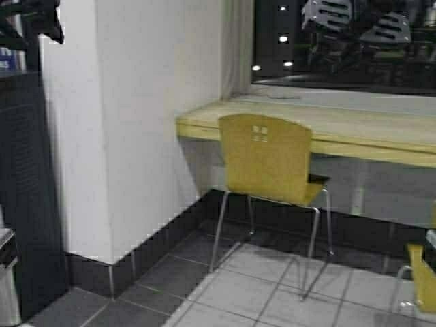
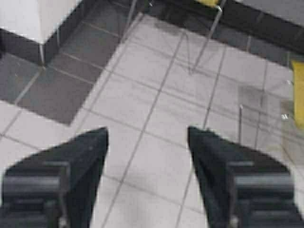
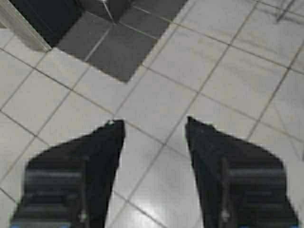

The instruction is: Push the chairs under the table

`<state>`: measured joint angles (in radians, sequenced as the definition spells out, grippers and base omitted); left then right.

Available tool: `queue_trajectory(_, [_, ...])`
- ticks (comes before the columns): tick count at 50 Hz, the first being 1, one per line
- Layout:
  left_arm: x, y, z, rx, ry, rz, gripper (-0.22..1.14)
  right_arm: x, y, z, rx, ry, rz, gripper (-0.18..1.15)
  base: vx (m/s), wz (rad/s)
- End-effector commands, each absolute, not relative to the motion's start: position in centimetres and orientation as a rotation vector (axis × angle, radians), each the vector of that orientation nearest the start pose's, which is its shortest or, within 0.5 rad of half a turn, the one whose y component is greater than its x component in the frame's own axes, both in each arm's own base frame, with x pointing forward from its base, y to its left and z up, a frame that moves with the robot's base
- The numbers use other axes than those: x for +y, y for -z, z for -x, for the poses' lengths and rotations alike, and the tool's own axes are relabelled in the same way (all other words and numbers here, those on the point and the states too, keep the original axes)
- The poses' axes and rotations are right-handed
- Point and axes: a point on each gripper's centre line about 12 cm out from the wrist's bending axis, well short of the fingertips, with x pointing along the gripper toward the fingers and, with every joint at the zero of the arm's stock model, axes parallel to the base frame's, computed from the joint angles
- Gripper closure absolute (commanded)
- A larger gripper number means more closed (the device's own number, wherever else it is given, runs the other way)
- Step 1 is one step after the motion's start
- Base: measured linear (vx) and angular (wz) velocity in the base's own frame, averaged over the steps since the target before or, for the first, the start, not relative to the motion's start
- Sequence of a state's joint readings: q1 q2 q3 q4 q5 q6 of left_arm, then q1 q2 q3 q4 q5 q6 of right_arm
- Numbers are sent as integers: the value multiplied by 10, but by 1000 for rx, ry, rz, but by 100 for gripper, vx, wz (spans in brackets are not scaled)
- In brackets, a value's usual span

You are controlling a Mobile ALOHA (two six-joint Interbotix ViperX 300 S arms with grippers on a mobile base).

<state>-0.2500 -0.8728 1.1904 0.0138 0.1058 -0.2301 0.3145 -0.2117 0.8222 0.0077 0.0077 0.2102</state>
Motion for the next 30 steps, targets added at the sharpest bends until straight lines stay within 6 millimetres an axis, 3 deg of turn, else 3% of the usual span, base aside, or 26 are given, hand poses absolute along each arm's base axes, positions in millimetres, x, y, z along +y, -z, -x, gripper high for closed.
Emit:
queue_trajectory(1, [-51, -221, -200, 464, 195, 159, 5, 107, -198, -325, 633, -243, -108, 17, -28, -18])
queue_trajectory(30, [-53, -221, -209, 471, 196, 155, 5, 108, -186, -326, 689, -232, -108, 17, -24, -19])
